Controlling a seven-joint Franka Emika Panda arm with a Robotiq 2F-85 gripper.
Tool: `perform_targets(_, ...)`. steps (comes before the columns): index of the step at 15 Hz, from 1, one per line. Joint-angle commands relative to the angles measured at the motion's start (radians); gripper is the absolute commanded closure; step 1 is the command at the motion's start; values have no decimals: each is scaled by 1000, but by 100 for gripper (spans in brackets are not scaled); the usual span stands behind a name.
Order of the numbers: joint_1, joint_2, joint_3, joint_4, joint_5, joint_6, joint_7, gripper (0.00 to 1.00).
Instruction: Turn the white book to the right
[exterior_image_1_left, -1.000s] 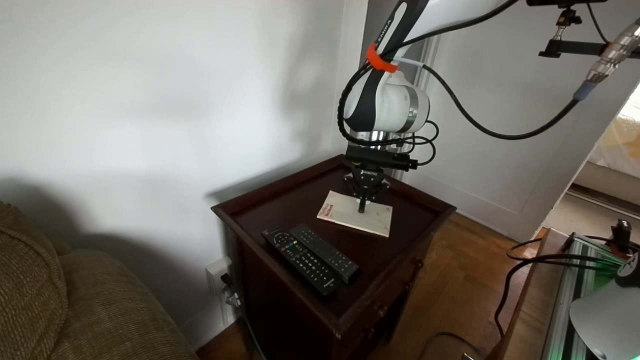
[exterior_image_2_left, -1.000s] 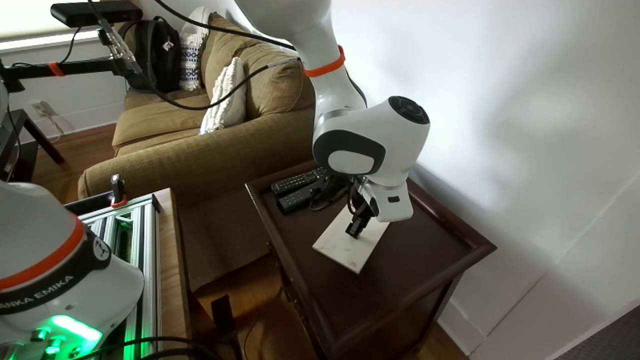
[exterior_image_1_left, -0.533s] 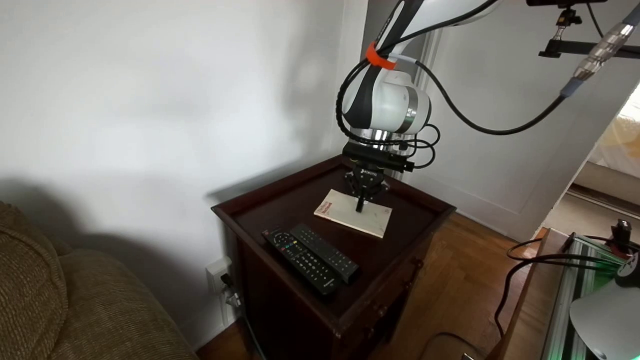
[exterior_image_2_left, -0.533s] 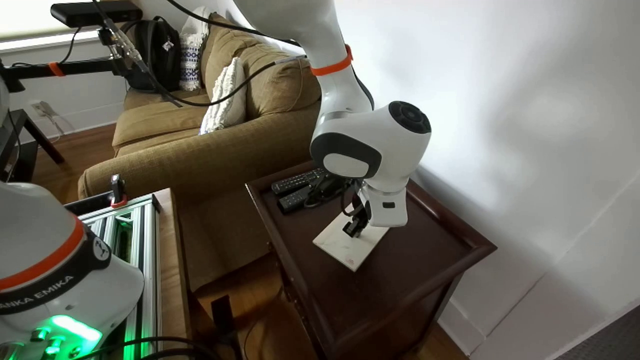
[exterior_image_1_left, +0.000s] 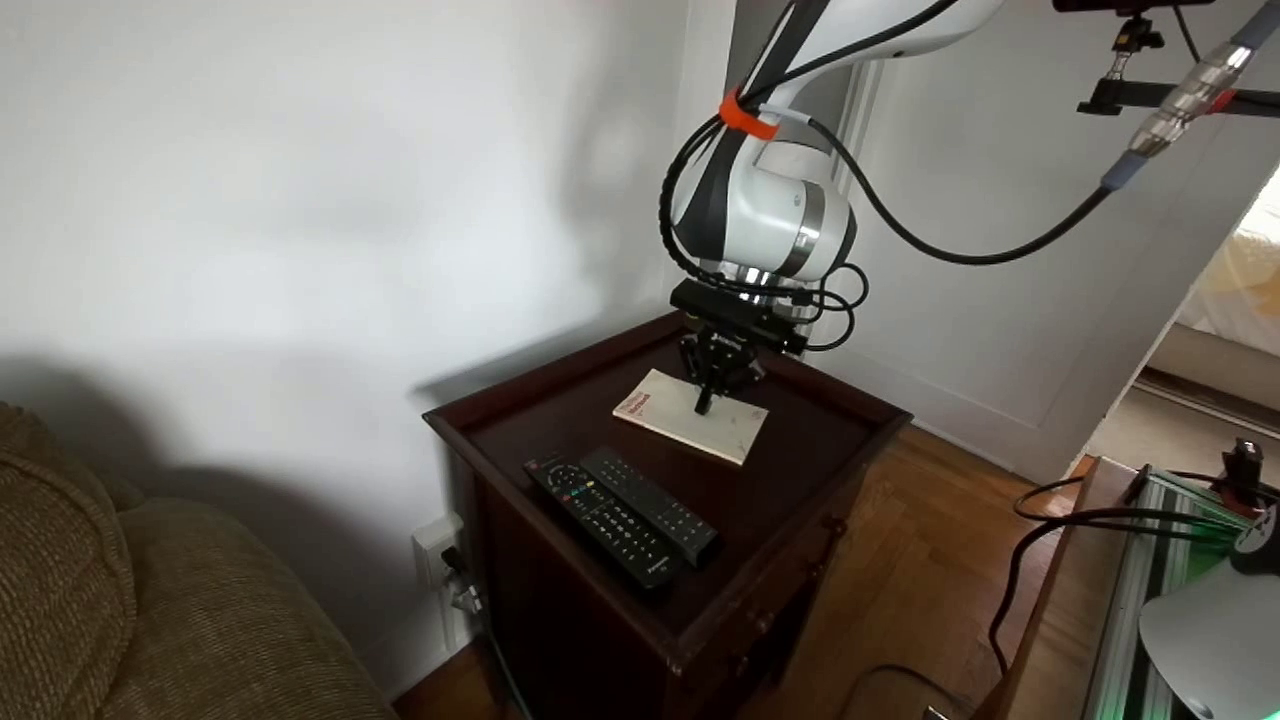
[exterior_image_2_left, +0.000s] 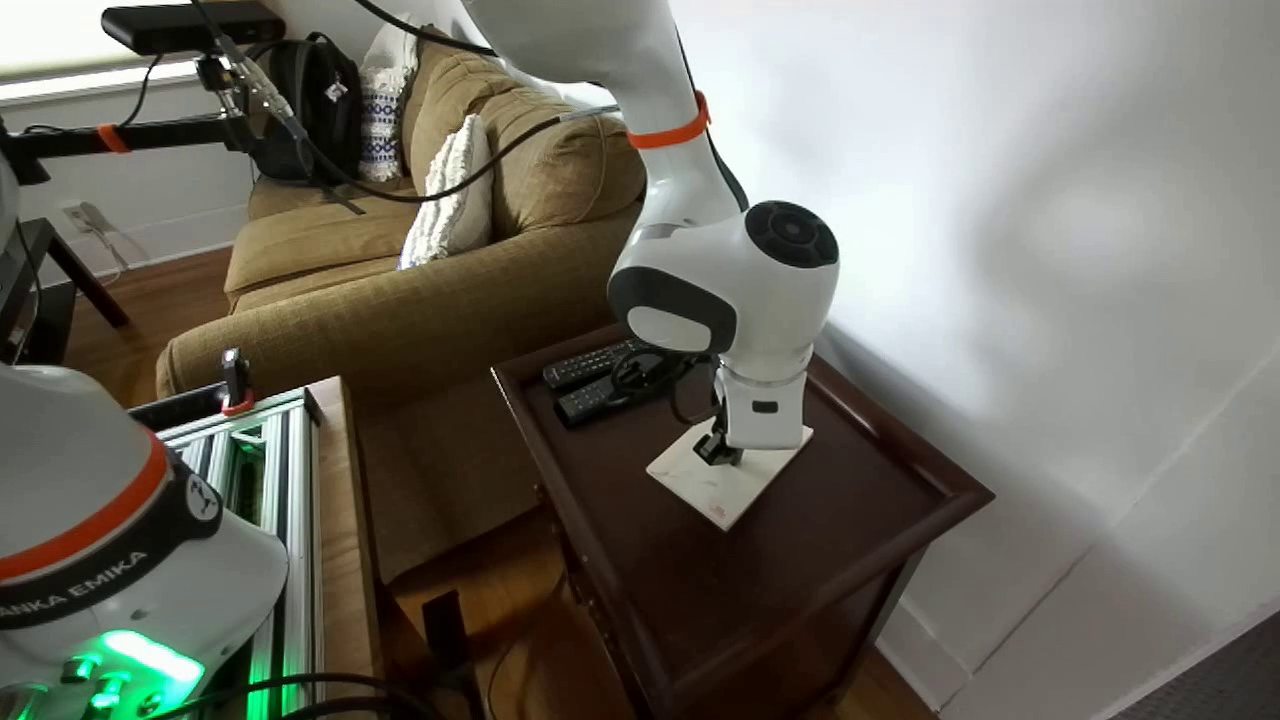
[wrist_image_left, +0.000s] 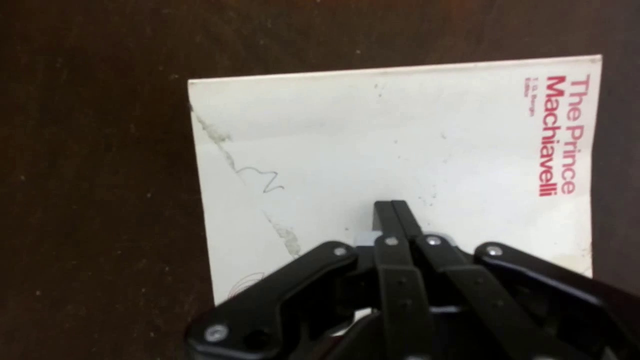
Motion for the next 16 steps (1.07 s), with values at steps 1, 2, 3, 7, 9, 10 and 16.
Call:
perform_targets(1, -16, 106, 7, 39, 88, 62, 8, 100)
perform_targets(2, -12, 101, 1, 33, 110, 61, 18, 100)
perform_targets(3, -11, 99, -2, 30, 131, 55, 25, 100)
perform_targets(7, -9, 79, -17, 4, 198, 44, 30, 100)
perform_targets(9, -2, 71, -35, -8, 208, 35, 32, 100)
perform_targets(10, 5, 68, -51, -15, 205, 36, 42, 100)
perform_targets(16, -30, 67, -61, -11, 251, 19, 65, 100)
